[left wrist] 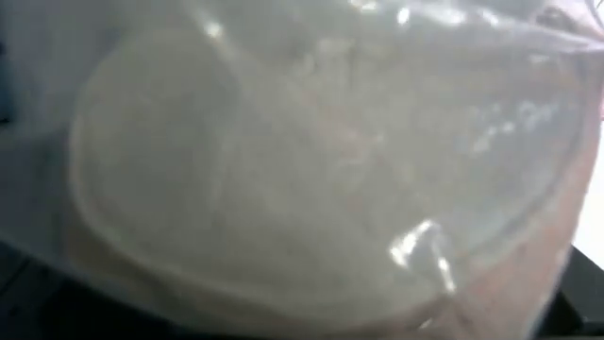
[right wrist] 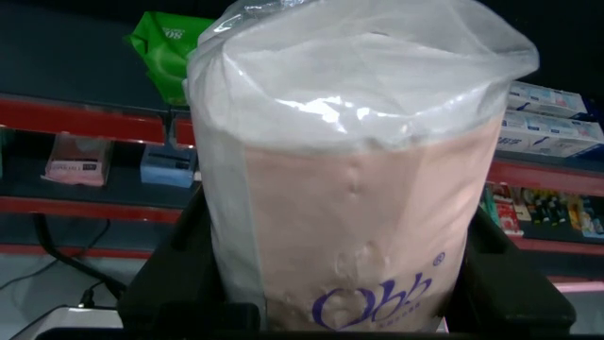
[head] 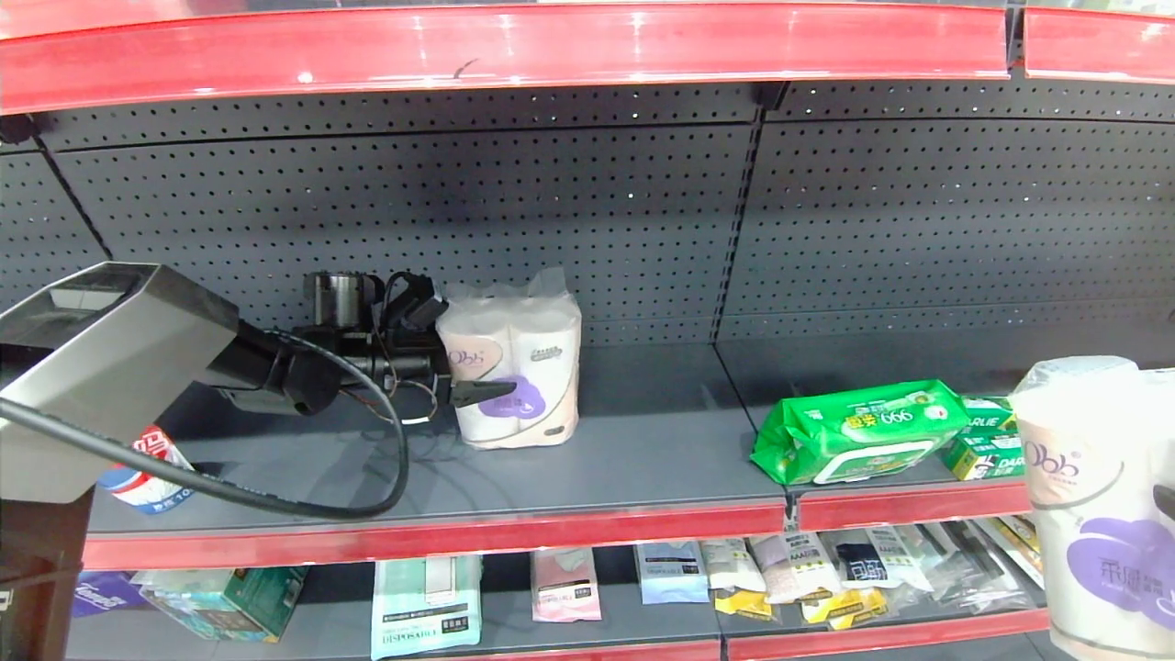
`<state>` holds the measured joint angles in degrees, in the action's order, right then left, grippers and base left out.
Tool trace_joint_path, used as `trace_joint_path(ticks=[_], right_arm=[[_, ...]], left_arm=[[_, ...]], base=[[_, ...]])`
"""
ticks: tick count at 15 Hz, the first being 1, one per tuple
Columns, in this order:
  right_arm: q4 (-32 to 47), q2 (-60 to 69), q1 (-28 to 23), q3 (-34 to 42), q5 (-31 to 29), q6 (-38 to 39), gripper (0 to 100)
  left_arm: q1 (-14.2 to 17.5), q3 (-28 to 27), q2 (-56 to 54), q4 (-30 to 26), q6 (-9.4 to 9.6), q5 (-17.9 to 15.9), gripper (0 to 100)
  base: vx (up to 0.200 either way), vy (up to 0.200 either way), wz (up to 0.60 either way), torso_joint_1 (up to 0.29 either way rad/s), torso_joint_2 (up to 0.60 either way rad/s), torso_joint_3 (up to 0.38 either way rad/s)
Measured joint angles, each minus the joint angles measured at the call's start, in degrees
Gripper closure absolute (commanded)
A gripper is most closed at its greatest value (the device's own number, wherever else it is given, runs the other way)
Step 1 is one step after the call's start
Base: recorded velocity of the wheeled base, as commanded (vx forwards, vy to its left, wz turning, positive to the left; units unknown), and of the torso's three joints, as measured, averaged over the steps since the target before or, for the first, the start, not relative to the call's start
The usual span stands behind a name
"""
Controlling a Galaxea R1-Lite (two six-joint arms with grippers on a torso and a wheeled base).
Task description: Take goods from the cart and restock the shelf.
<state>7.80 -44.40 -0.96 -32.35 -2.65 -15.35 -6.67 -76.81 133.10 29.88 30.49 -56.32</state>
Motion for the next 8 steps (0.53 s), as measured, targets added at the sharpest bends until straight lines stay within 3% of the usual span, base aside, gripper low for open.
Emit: trace_joint_path(ticks=[8], right_arm=[[0.00, -0.22, 0.02, 0.02, 0.00, 0.00, 100]], left_arm=[[-2.08, 0.00, 0.22, -0.07, -1.23, 0.40, 0]], base=[[0.000, 0.000, 0.00, 0.000, 0.00, 0.000]])
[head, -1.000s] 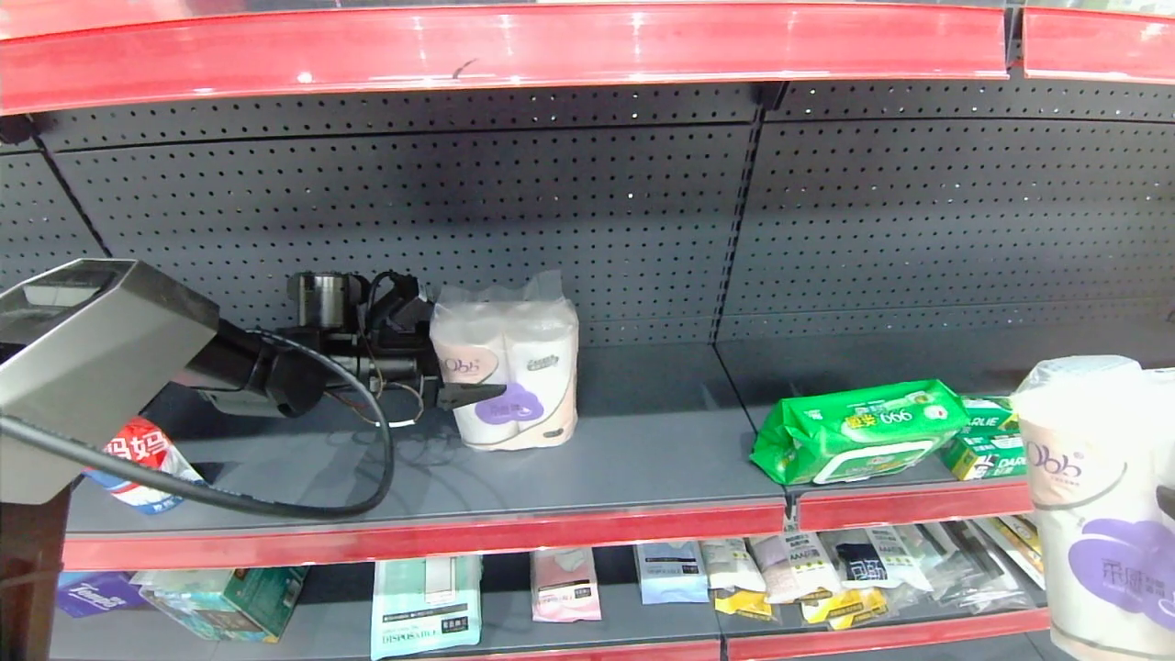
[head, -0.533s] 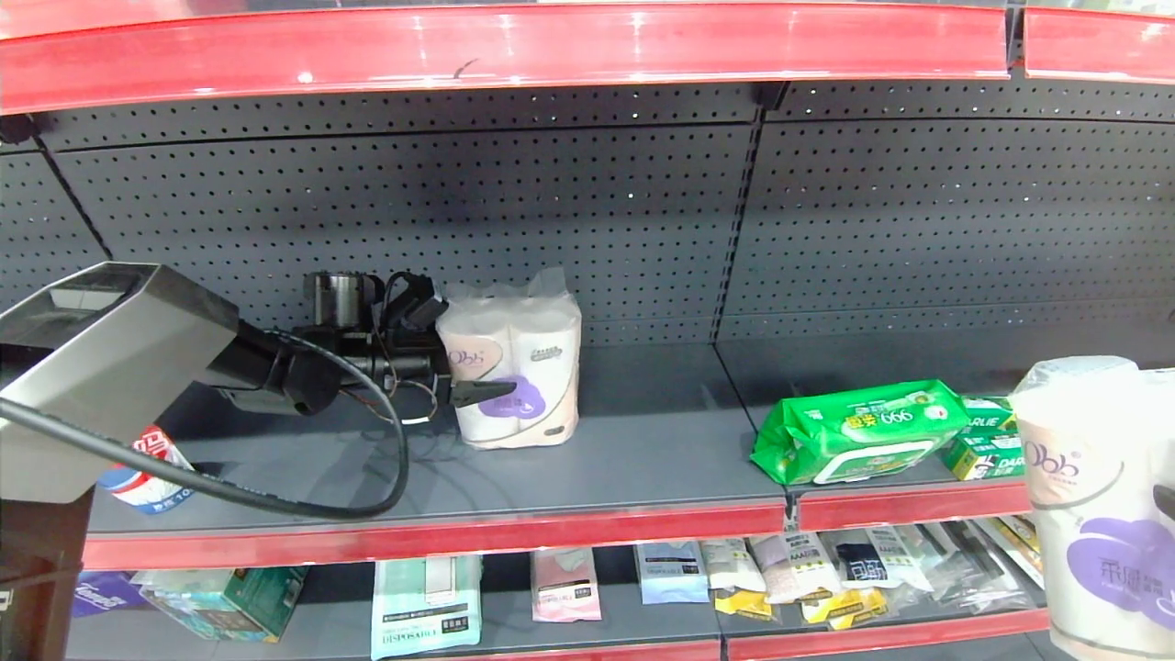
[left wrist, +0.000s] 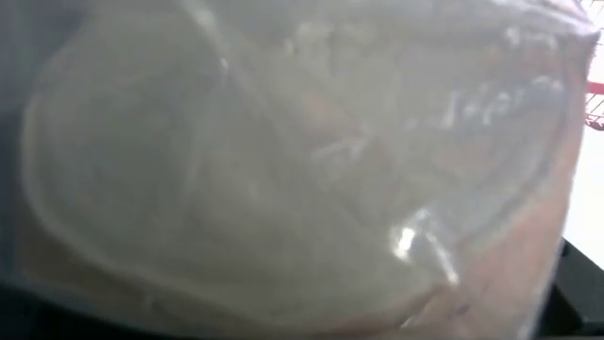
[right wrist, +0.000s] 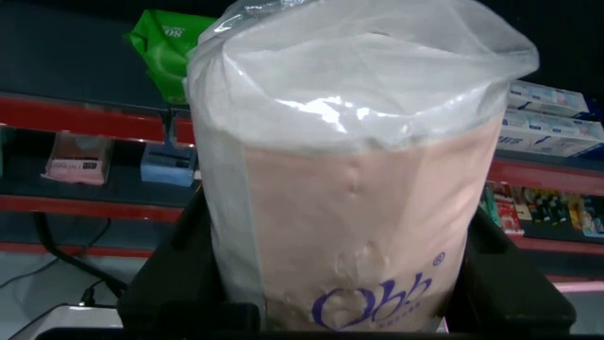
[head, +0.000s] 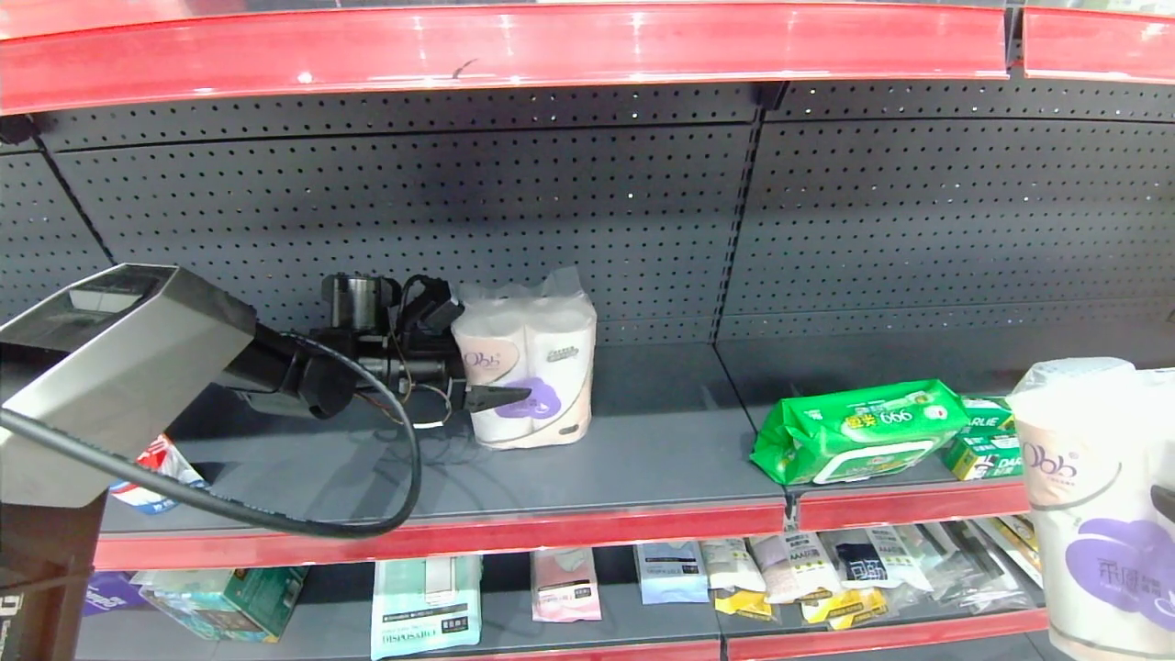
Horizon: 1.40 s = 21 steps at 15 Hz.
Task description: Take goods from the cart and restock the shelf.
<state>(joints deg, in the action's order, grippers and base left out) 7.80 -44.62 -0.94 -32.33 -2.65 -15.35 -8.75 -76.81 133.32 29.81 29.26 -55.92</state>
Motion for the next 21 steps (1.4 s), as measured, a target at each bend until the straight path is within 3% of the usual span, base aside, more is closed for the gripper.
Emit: trace_joint_path(ticks=[2, 3, 10, 14, 21], right_arm=[[0.02, 0.00, -0.02, 0.00, 0.00, 0.00, 100], [0.00, 0.00, -0.02, 0.00, 0.00, 0.00, 100], [0.02, -0.22, -0.02, 0.09, 0.00, 0.00, 100], [0.00, -0.61, -0.02, -0.07, 0.18, 0.00, 100], [-0.09, -1.50, 0.12, -0.22, 0.33, -0.02, 100]], left_arm=[[-0.12, 0.00, 0.00, 0.05, -0.17, 0.02, 0], [-0.12, 0.05, 0.00, 0.30, -0.33, -0.02, 100], [0.16, 3.74, -1.32, 0.84, -0.15, -0.52, 100], [1.78, 9.12, -4.68, 0.49, 0.27, -3.17, 100], [3.91, 21.94, -9.36, 5.50, 7.19, -5.83, 100]], base=[[0.000, 0.000, 0.00, 0.000, 0.00, 0.000], [0.000, 0.000, 0.00, 0.000, 0.00, 0.000], [0.000, 0.000, 0.00, 0.000, 0.00, 0.000], [0.000, 0.000, 0.00, 0.000, 0.00, 0.000], [0.000, 0.000, 0.00, 0.000, 0.00, 0.000]])
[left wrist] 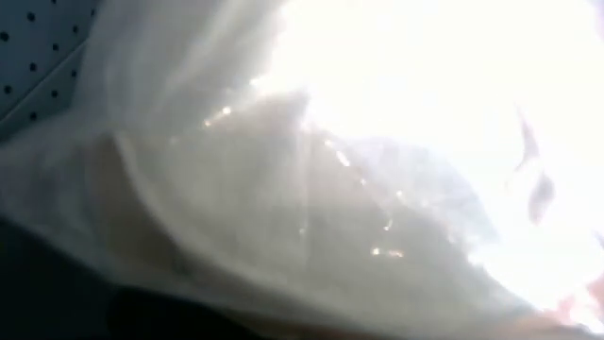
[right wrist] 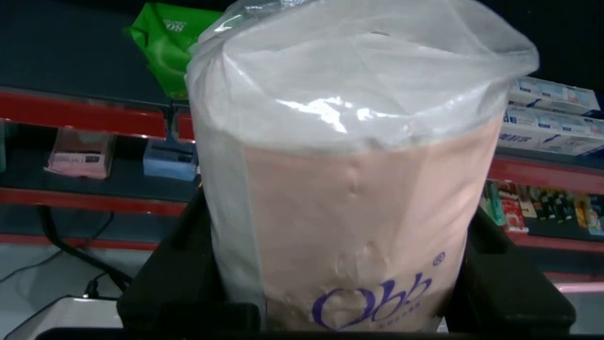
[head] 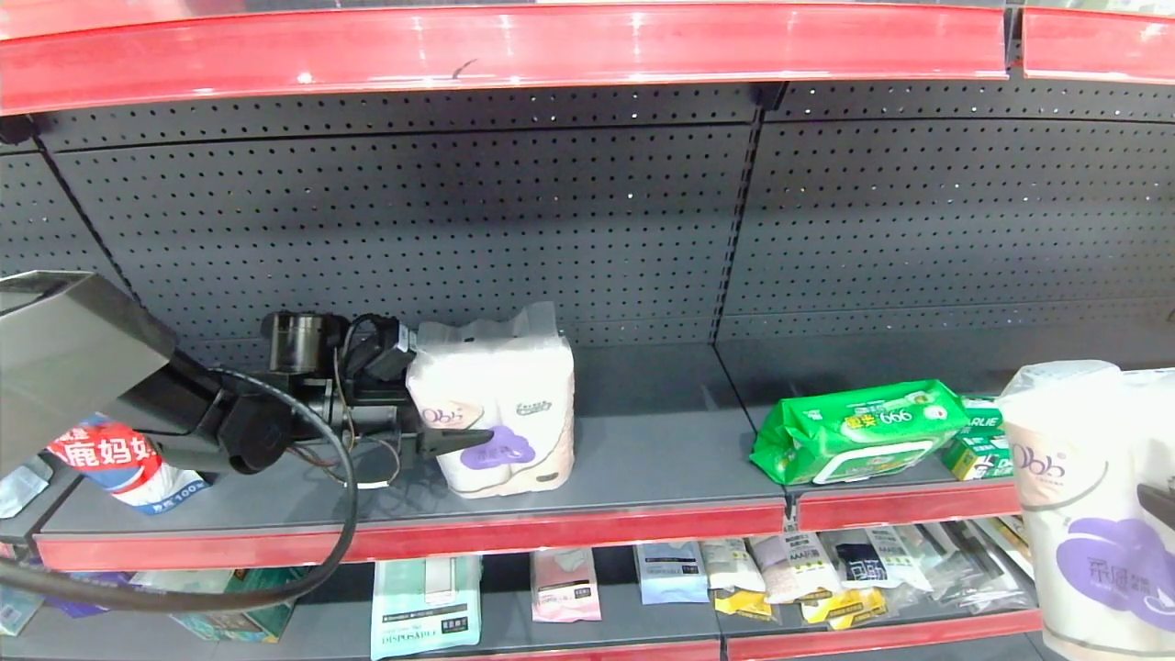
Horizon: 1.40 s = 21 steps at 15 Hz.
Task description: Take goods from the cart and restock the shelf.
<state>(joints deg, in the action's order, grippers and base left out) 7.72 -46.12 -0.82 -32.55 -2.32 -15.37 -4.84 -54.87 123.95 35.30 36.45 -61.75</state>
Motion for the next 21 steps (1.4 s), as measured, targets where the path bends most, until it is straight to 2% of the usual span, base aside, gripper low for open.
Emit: trace_joint_path(ticks=[2, 7, 16, 21], right_arm=[[0.00, -0.33, 0.07, -0.27, 0.02, 0.02, 100], [0.00, -1.10, 0.11, -0.72, -0.06, 0.00, 100], [-0.09, -1.23, 0.11, -1.22, -0.15, 0.02, 100], [-0.17, -1.60, 0.11, -1.84, -0.24, 0.02, 100]], left_arm=[[0.90, 2.01, -0.69, 0.52, 0.55, -0.33, 100], [3.08, 3.05, -2.21, -0.30, 0.55, -1.37, 100], [3.68, 6.28, -4.11, 0.27, 0.80, -2.84, 100], [3.99, 7.91, -4.19, 0.46, 2.74, -3.43, 100]], base=[[0.000, 0.000, 0.00, 0.000, 0.00, 0.000], [0.000, 0.000, 0.00, 0.000, 0.00, 0.000], [0.000, 0.000, 0.00, 0.000, 0.00, 0.000], [0.000, 0.000, 0.00, 0.000, 0.00, 0.000]])
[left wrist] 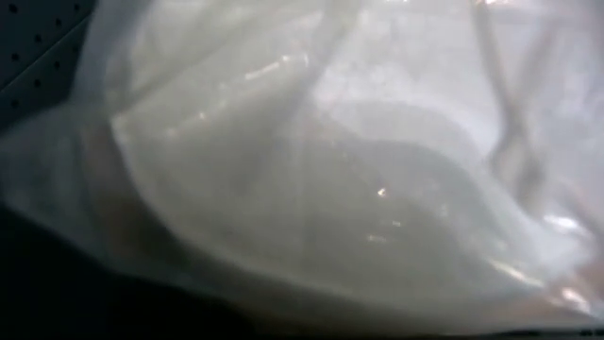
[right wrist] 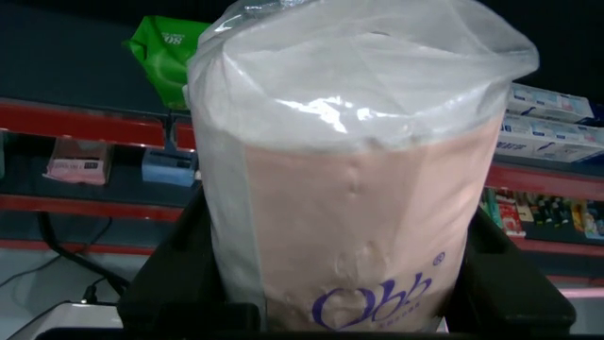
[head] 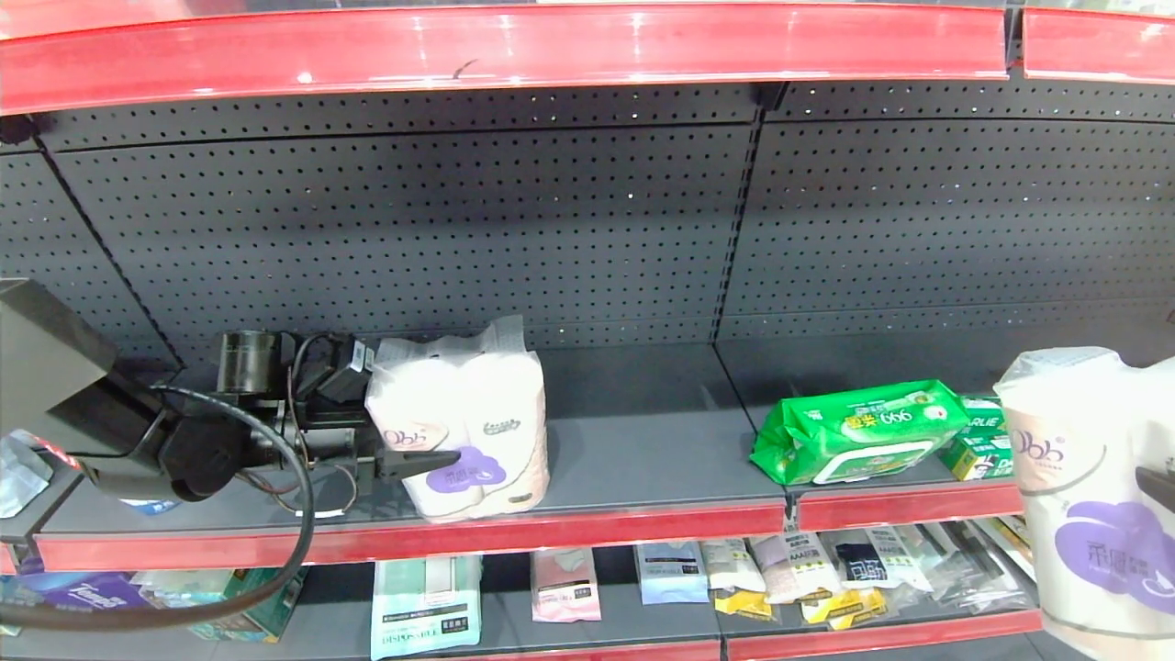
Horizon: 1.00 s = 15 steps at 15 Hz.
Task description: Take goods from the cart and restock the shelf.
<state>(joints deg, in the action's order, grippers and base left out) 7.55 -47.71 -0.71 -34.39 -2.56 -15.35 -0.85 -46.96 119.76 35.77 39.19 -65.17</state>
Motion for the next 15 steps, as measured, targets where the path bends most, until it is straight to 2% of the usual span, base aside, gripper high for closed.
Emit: trace_joint_path(ticks=[9, 15], right_arm=[[0.17, -0.10, 0.00, -0.48, -0.11, 0.00, 100], [0.24, -0.11, 0.00, -0.59, -0.06, 0.00, 100]], left_arm=[[-0.11, 2.39, -0.94, 0.06, 0.13, 1.73, 100], [-0.11, 1.95, -1.10, -0.13, 0.02, 1.93, 100]], base=[[0.000, 0.000, 0.00, 0.000, 0.00, 0.000], [0.000, 0.000, 0.00, 0.000, 0.00, 0.000]])
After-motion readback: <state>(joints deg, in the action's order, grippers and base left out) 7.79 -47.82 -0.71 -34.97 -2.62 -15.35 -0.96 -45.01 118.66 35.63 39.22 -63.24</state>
